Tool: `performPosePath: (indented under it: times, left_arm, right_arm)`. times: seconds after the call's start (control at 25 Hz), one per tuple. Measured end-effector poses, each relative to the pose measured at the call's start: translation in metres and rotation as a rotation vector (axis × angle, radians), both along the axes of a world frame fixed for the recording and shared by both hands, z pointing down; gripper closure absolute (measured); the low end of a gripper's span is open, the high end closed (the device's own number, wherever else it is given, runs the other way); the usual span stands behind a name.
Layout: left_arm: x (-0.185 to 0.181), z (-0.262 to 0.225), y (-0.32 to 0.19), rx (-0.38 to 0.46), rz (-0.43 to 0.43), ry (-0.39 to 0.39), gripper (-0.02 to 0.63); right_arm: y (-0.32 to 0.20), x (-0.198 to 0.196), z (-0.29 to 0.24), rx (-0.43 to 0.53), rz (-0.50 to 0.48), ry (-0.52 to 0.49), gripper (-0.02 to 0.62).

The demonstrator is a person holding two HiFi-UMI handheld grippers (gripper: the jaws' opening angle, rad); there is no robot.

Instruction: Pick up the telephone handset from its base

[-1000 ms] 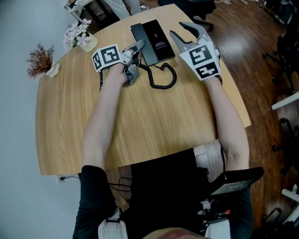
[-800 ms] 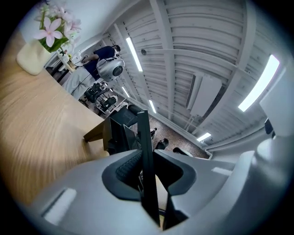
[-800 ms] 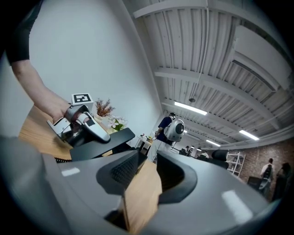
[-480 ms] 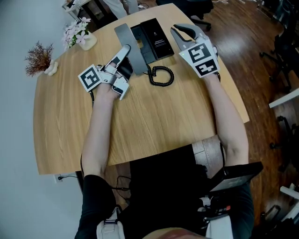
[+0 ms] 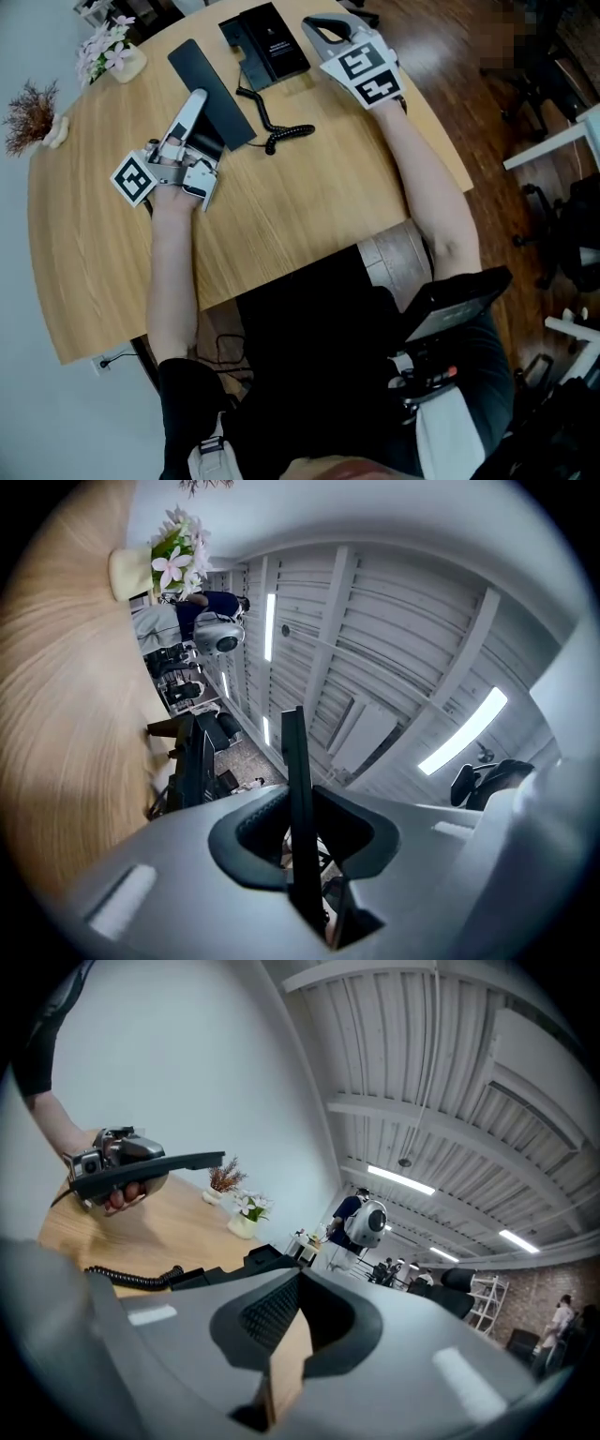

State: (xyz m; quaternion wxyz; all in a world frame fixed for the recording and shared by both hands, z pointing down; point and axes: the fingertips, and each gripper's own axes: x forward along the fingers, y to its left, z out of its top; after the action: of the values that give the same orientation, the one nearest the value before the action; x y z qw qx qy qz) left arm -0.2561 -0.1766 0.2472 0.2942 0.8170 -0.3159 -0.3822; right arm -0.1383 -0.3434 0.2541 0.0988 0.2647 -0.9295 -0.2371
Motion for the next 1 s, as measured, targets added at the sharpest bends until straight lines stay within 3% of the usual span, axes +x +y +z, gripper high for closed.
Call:
performPosePath:
  times: [0.32, 1.0]
  left_arm:
    - [0.044, -0.019, 0.03, 0.1, 0.067, -0.036, 0.525]
    - [0.064, -0.032, 0.039, 0.156, 0.122, -0.067, 0.525]
  right_arm:
    - [0.005, 0.008, 0.002, 0.004, 0.011, 0.018, 0.592]
    - [0.004, 0.005, 0.003, 0.016, 0.003, 0.031, 0.592]
